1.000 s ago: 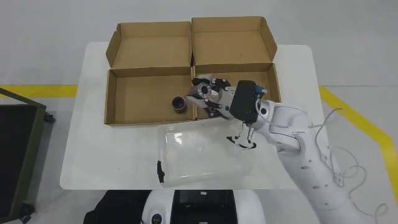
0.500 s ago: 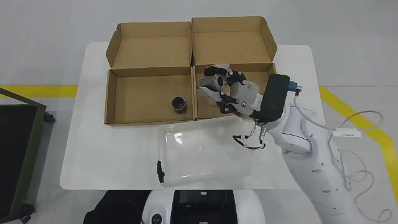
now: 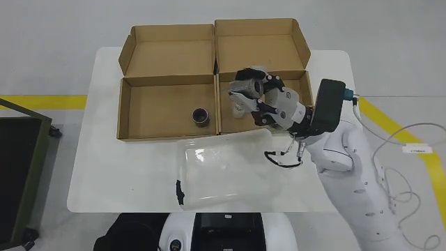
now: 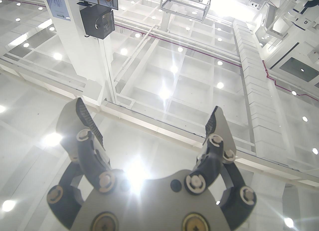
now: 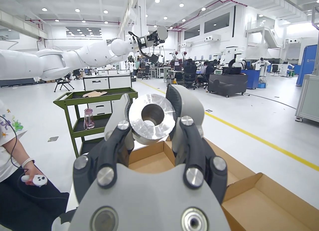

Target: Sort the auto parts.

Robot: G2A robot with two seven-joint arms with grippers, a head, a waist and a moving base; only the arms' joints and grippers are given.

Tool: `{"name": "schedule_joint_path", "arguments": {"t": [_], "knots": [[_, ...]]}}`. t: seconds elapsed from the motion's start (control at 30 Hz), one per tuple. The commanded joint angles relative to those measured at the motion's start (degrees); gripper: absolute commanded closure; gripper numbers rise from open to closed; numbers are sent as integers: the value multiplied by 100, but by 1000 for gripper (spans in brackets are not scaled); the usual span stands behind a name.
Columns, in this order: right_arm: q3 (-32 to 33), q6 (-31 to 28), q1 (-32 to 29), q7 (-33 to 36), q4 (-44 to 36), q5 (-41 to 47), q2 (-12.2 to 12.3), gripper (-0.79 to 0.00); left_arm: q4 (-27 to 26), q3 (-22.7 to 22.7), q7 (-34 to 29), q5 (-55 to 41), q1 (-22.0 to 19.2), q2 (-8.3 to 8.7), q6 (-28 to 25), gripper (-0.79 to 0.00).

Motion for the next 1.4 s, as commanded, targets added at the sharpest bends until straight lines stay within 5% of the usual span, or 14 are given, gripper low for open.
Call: {"name": "schedule_joint_path", "arguments": {"t": [0.0,0.53,1.37], "knots": [[2,7,0,-9,3,-14,-1,0,0,0,0,0,0,0,0,-785],[-622,-463,348,854,606,-1817,15,0,0,0,0,0,0,0,0,-785],[-2229,-105,2099,896,3031,-2544,-473,0,0,0,0,0,0,0,0,-785]]}}
